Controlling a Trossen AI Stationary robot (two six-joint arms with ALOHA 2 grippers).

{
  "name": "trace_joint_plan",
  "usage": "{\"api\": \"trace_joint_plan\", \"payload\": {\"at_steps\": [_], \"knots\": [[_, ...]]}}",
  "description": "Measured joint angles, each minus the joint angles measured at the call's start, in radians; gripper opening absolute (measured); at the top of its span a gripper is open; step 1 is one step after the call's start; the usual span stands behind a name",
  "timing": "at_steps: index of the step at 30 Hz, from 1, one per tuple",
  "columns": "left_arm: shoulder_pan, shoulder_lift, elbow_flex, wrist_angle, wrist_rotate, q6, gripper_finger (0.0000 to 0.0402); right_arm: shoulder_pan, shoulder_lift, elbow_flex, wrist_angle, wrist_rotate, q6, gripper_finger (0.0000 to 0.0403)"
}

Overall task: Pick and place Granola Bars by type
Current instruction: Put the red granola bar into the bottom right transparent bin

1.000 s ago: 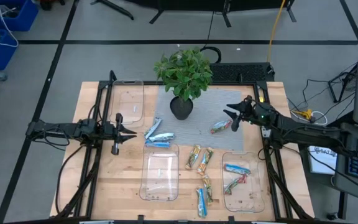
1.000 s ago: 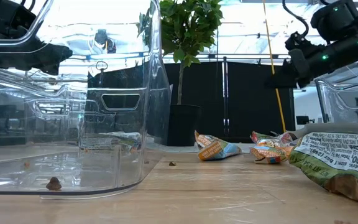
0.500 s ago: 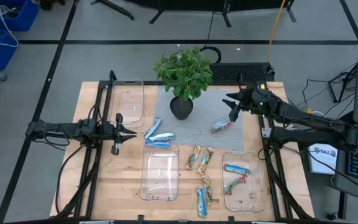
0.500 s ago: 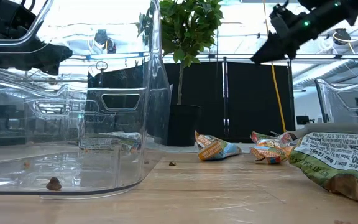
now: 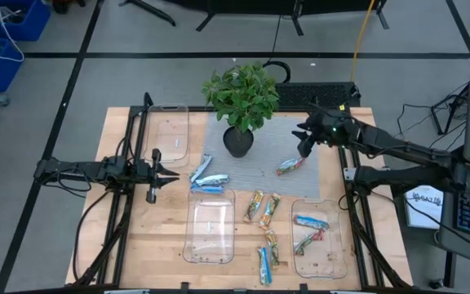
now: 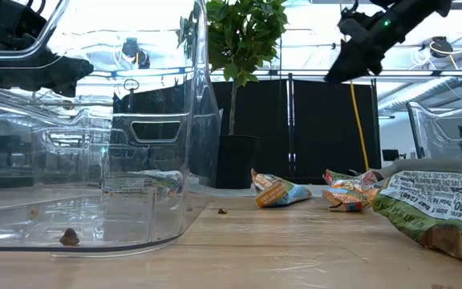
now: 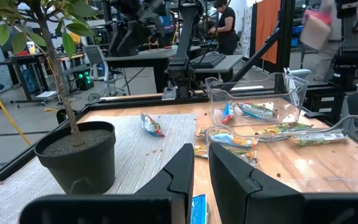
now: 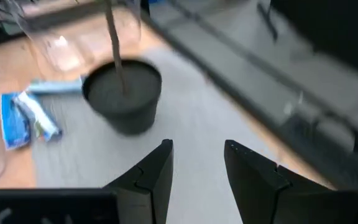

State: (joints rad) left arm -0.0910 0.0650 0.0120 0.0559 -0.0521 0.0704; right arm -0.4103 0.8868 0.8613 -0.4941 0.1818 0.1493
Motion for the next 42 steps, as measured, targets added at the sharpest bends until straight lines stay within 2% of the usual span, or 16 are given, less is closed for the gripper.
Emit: {"api": "trace_joint_plan", "payload": {"at_steps": [4, 9, 15, 18, 28, 31, 38, 42], "knots": [[0.000, 0.000, 0.000, 0.000, 0.000, 0.000, 0.0058, 0.000, 0.066, 0.138, -0.283, -0.001, 0.123, 0.0134], [0.000, 0.000, 0.000, 0.000, 0.000, 0.000, 0.0058, 0.000, 0.175, 0.272, -0.603, -0.003, 0.179, 0.0134], [0.000, 0.000, 0.000, 0.000, 0.000, 0.000, 0.0058, 0.000, 0.256, 0.288, -0.709, -0.024, 0.213, 0.0134], [0.000, 0.000, 0.000, 0.000, 0.000, 0.000, 0.0058, 0.000, 0.280, 0.288, -0.695, -0.055, 0.217, 0.0134], [0.000, 0.000, 0.000, 0.000, 0.000, 0.000, 0.0058, 0.008, 0.284, 0.272, -0.624, -0.056, 0.224, 0.0134], [0.000, 0.000, 0.000, 0.000, 0.000, 0.000, 0.0058, 0.022, 0.286, 0.215, -0.568, -0.062, 0.232, 0.0134], [0.000, 0.000, 0.000, 0.000, 0.000, 0.000, 0.0058, 0.033, 0.286, 0.034, -0.355, -0.208, 0.252, 0.0134], [0.000, 0.000, 0.000, 0.000, 0.000, 0.000, 0.0058, 0.033, 0.285, -0.046, -0.311, -0.212, 0.258, 0.0134]]}}
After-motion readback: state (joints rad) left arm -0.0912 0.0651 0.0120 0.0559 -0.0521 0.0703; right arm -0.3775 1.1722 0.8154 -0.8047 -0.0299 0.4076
